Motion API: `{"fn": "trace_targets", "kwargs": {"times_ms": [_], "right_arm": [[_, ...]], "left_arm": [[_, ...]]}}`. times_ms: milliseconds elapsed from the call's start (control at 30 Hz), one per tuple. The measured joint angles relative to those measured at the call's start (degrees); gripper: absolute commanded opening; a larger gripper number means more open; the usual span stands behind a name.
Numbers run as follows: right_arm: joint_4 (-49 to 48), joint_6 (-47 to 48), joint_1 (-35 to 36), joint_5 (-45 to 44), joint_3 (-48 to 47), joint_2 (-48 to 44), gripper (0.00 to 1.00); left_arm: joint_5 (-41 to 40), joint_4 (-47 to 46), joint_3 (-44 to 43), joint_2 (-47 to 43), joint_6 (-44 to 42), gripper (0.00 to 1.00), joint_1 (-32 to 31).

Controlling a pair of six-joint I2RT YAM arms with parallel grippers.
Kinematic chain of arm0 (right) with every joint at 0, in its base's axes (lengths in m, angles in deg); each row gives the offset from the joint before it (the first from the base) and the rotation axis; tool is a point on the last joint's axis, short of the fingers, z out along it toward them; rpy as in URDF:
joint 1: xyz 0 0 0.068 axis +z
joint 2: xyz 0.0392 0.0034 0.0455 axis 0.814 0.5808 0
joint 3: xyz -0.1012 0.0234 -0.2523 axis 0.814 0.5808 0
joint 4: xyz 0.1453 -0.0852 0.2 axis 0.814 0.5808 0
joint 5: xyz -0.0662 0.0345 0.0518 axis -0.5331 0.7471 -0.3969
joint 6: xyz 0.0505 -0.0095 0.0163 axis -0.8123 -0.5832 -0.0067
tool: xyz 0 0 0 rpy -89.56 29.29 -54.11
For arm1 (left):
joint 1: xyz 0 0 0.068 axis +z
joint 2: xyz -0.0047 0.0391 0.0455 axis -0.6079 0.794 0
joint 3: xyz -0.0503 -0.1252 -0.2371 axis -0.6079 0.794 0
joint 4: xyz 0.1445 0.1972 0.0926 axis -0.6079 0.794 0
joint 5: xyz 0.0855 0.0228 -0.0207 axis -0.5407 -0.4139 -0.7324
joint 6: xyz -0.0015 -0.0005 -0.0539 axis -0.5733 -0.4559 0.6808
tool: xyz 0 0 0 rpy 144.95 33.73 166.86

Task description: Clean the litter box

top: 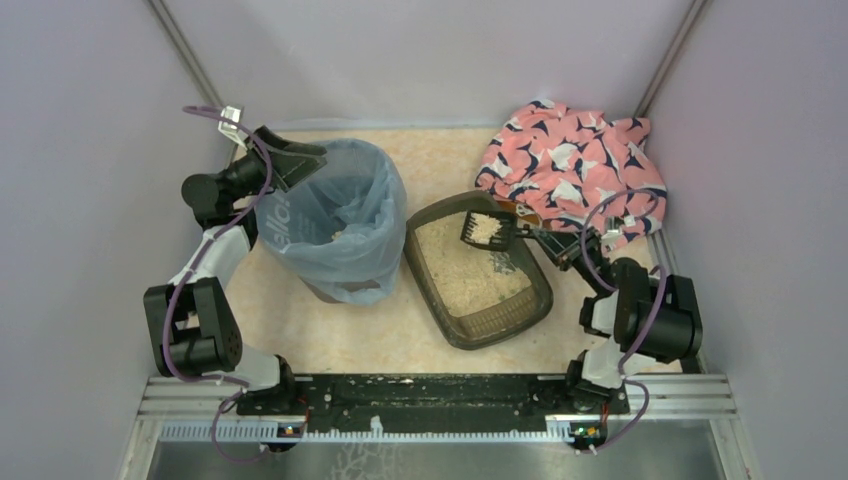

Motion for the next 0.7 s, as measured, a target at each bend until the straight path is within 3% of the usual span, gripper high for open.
{"fn": "trace_targets", "kwargs": {"times_ms": [367,700], "right_arm": [[-0.48,2.8,0.83,-0.33,1.84,-7.1,0.0],[-0.61,3.17,1.27,0.07,2.12,-7.1,0.0]], "left_arm": [[-0.02,0.92,0.0,0.0,-0.81,0.99,-0.02],[0.0,2.01,0.0,-0.59,-1.49,0.99,-0.37]]}}
